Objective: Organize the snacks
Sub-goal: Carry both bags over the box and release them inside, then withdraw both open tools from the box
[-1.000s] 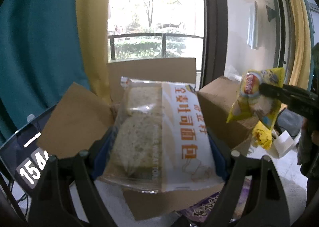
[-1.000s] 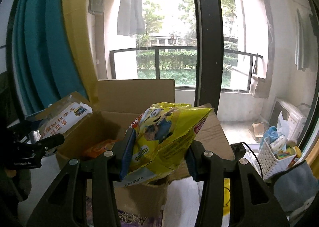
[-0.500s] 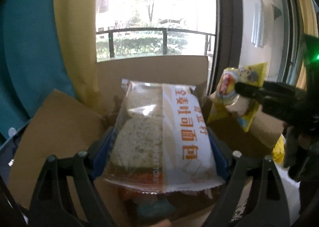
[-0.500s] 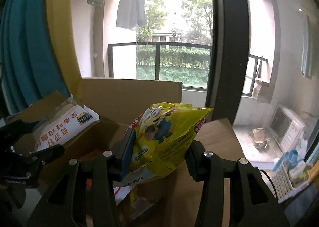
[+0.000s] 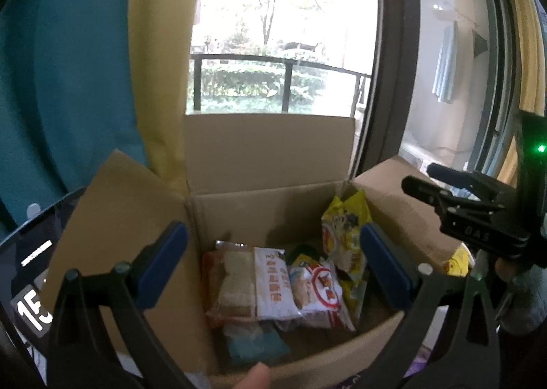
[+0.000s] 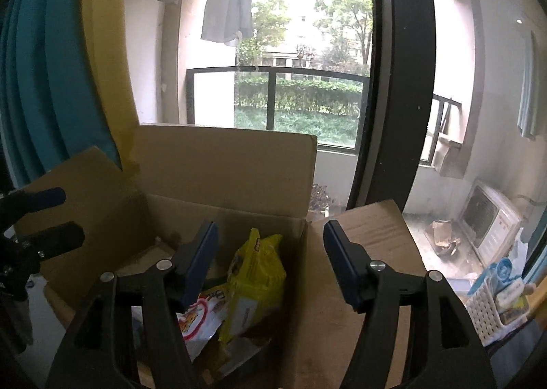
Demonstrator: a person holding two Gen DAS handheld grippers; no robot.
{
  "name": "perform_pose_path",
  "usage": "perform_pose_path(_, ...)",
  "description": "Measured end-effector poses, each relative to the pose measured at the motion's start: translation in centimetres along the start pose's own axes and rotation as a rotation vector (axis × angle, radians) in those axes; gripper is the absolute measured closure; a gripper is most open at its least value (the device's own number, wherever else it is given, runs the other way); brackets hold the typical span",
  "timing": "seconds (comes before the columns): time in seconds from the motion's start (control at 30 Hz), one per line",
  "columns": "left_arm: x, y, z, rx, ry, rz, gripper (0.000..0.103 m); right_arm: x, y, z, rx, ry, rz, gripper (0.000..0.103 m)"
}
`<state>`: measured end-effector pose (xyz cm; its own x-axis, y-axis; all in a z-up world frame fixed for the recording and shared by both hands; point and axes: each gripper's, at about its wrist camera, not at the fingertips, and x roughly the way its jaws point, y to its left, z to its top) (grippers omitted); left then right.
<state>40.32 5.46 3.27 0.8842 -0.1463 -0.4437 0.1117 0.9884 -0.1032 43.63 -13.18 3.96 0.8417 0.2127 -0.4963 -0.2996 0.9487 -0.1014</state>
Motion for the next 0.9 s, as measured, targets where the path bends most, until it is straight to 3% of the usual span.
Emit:
perform_pose_path(0.5,-8.1,-2.4,-1.8,0.02,-0.03,-0.058,0.001,-7.6,1.7,-2.3,0.029,0.014,0.026,0.036)
perform_pose_path(0.9,-13.3,-2.6,-7.0,-0.064,0.031,-0.087,0.001,-12.4,3.0,-7.3,0.075,0.091,0.059,0.036)
